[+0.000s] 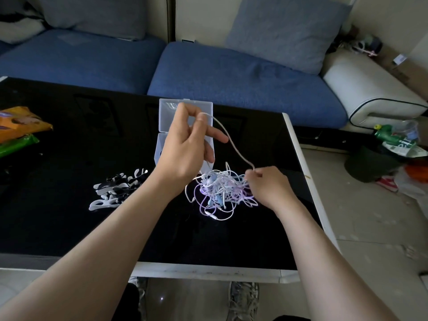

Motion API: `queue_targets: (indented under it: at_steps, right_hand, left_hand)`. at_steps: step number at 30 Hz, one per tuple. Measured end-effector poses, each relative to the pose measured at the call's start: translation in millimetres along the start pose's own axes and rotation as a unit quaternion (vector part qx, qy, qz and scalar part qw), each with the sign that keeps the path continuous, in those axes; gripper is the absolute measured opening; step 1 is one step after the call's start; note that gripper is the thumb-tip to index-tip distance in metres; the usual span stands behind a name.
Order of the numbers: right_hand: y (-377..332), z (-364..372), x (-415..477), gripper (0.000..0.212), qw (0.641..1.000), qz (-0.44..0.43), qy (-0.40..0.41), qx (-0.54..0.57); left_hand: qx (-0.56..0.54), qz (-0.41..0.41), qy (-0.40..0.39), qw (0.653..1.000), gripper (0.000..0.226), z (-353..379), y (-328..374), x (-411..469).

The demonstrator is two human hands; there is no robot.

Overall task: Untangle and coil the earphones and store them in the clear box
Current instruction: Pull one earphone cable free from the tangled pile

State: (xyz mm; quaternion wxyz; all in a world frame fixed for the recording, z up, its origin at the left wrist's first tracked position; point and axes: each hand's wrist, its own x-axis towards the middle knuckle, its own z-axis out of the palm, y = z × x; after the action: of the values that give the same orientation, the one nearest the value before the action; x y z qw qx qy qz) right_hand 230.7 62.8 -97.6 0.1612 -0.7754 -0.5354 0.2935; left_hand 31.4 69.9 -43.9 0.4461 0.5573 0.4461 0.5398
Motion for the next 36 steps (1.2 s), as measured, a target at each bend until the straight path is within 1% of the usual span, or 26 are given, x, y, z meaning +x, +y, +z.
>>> queue_targets:
  at_steps: [2, 5, 8, 11, 12, 13, 15, 16, 19, 21, 23, 25, 28, 30, 32, 33, 34, 36]
  right_hand:
    - [-6, -5, -1, 0.037, 0.993, -0.033, 0.062, 0.089]
    - [-20, -12, -8, 0.032, 0.956, -0.104, 0.170, 0.214]
    - [-29, -15, -11, 0.034, 0.905, -0.138, 0.253, 0.313]
    - [-37, -26, -16, 0.036, 0.845, -0.135, 0.295, 0.425]
    - [-38, -28, -17, 0.035, 0.829, -0.132, 0.314, 0.443]
    - [-38, -29, -16, 0.033, 0.823, -0.131, 0.338, 0.438]
    - [-35, -31, -15, 0.027, 0.828, -0.135, 0.384, 0.385]
    - [-34, -31, -16, 0.024, 0.838, -0.128, 0.387, 0.364]
    - [-35, -33, -24, 0.031, 0.875, -0.081, 0.339, 0.335]
    - [-35, -33, -29, 0.034, 0.911, -0.054, 0.292, 0.286]
    - [-36, -31, -41, 0.028, 0.942, -0.041, 0.217, 0.254]
    - [-36, -28, -56, 0.029, 0.960, -0.055, 0.145, 0.232]
    - [-36, -29, -90, 0.031, 0.977, -0.102, 0.038, 0.184]
    - [-36, -32, -112, 0.035, 0.983, -0.121, -0.074, 0.115]
    - [-33, -30, -124, 0.035, 0.975, -0.097, -0.192, 0.061]
    - [-31, -28, -128, 0.031, 0.969, -0.076, -0.231, 0.043]
    - [-29, -26, -129, 0.028, 0.965, -0.057, -0.255, 0.034]
    - [-23, -22, -128, 0.029, 0.958, -0.039, -0.280, 0.047]
  left_hand:
    - [-0.003, -0.010, 0.020, 1.000, 0.014, 0, -1, 3]
    - [0.020, -0.052, 0.012, 0.998, 0.016, -1, -8, 5]
    - [0.119, -0.050, 0.005, 0.992, 0.013, -3, -18, 6]
    - [0.243, -0.018, 0.005, 0.970, 0.009, -6, -27, 7]
    - [0.278, -0.015, 0.004, 0.960, 0.010, -7, -30, 7]
    - [0.306, -0.017, 0.003, 0.952, 0.011, -8, -34, 7]
    - [0.343, -0.022, 0.001, 0.939, 0.016, -10, -38, 7]
    - [0.353, -0.025, 0.003, 0.935, 0.018, -11, -38, 6]
    - [0.353, -0.051, 0.000, 0.934, 0.028, -13, -32, 4]
    - [0.320, -0.081, 0.003, 0.944, 0.033, -12, -27, 2]
    - [0.247, -0.127, 0.022, 0.960, 0.032, -12, -19, -1]
    - [0.159, -0.165, 0.034, 0.973, 0.029, -13, -12, -5]
    - [0.072, -0.177, 0.020, 0.981, 0.030, -16, -3, -16]
    - [0.064, -0.185, 0.019, 0.980, 0.033, -18, 1, -25]
    - [0.086, -0.191, 0.035, 0.977, 0.032, -18, 4, -33]
    - [0.114, -0.189, 0.048, 0.974, 0.031, -19, 5, -36]
    - [0.147, -0.184, 0.060, 0.970, 0.030, -20, 5, -40]
    - [0.213, -0.178, 0.064, 0.959, 0.028, -22, 5, -47]
